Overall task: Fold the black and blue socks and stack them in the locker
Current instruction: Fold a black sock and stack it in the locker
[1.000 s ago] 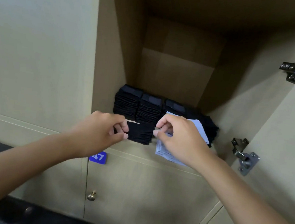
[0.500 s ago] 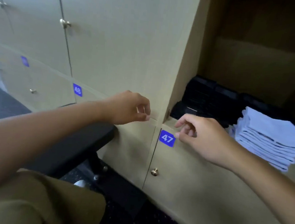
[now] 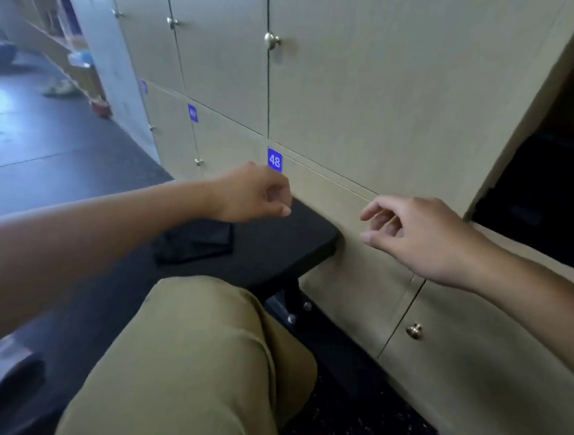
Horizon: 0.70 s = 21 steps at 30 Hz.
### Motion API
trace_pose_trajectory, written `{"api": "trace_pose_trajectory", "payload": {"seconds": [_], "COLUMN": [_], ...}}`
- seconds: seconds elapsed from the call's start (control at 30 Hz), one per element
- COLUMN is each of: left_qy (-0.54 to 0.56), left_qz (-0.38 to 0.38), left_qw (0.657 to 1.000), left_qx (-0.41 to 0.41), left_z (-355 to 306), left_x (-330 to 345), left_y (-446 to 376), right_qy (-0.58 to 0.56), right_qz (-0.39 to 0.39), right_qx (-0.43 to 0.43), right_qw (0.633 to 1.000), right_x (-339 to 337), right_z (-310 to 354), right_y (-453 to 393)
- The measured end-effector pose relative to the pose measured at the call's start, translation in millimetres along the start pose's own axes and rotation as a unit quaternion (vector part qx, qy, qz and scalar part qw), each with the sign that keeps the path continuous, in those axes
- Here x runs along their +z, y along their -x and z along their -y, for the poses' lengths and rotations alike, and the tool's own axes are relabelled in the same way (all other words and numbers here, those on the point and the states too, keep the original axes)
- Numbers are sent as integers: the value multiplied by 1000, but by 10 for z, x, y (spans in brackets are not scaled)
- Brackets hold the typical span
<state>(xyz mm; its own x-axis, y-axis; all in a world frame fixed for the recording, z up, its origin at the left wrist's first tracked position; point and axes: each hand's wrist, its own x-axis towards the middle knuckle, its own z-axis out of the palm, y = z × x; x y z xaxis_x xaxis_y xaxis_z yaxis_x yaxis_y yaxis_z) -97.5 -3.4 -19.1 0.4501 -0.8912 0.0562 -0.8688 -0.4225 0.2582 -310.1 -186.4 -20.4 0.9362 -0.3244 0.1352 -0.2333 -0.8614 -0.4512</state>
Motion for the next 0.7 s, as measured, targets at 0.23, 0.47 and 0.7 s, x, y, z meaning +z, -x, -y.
{"api": "trace_pose_trajectory", "payload": {"seconds": [0.23, 0.47, 0.7], "left_qy": [-11, -43, -100], "left_qz": [23, 53, -9], "left_qw": [995, 987, 989], "left_qx": [-95, -147, -111], "left_z": [712, 1244, 1380], "left_x": [-115, 294, 591], "left_y": [607, 883, 1030], "right_qy": [20, 30, 46], "right_qz": [37, 52, 84], "right_qx": [-61, -86, -75], "right_qw": [997, 994, 993], "right_x": [373, 576, 629], "right_z": [407, 596, 538], "right_y": [-345, -510, -468]}}
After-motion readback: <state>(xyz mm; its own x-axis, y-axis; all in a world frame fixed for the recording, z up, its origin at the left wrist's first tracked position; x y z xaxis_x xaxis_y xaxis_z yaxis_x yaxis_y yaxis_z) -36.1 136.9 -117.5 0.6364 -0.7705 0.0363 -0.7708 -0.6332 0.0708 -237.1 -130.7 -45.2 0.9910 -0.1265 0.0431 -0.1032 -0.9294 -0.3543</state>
